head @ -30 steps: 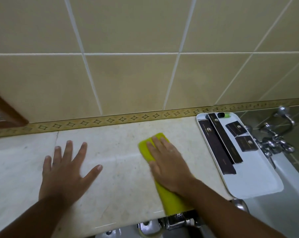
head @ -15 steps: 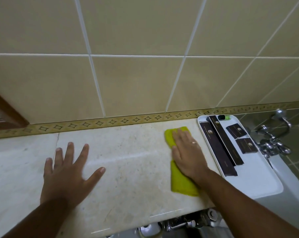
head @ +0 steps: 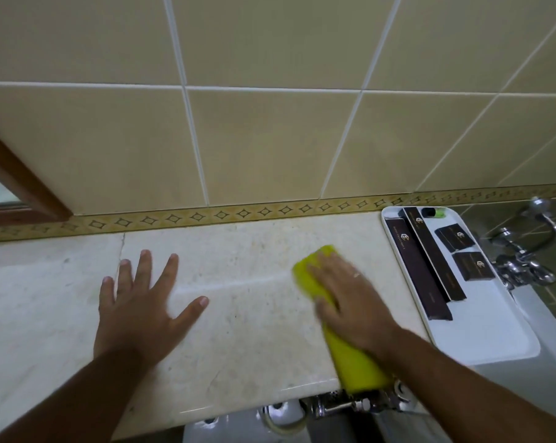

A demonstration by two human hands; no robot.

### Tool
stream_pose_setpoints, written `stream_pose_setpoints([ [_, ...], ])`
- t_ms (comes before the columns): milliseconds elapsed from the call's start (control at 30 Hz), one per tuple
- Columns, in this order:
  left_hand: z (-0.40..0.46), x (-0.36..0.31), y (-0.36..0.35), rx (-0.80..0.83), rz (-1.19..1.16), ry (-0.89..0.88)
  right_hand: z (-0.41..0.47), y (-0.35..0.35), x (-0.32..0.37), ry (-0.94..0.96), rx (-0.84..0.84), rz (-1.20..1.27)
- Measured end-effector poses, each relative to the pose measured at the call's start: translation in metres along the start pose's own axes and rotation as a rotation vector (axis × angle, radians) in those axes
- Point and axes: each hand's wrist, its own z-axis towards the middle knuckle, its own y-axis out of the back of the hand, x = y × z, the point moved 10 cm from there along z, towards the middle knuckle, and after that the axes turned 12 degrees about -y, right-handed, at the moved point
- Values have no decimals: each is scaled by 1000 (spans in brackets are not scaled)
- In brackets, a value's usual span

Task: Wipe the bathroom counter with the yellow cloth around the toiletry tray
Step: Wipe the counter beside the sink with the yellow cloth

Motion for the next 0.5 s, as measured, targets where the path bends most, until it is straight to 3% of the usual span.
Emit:
stream_pose_setpoints([
  [67,0,2,-2,-3,-1,-1,36,22,-29,-348,-102,-53],
  [133,-1,1,-3,-11,-13,-8,61,19,-2,-427,-91,-103],
  [167,-1,1,-2,-18,-18,-8,64,9,25,-347,-72,-146],
  [267,-3,0,0,-22,-12,0,6,-29,108,199,12,-190],
  [333,-3,-1,1,-20,-5,-2,-39,-33,101,372,62,-153],
  [400,-2,-1,1,-16,-16,-8,-38,-23,55,285,47,-163],
  [500,-2,-1,1,-16,-22,-9,14,6,-16,-141,-26,-119],
])
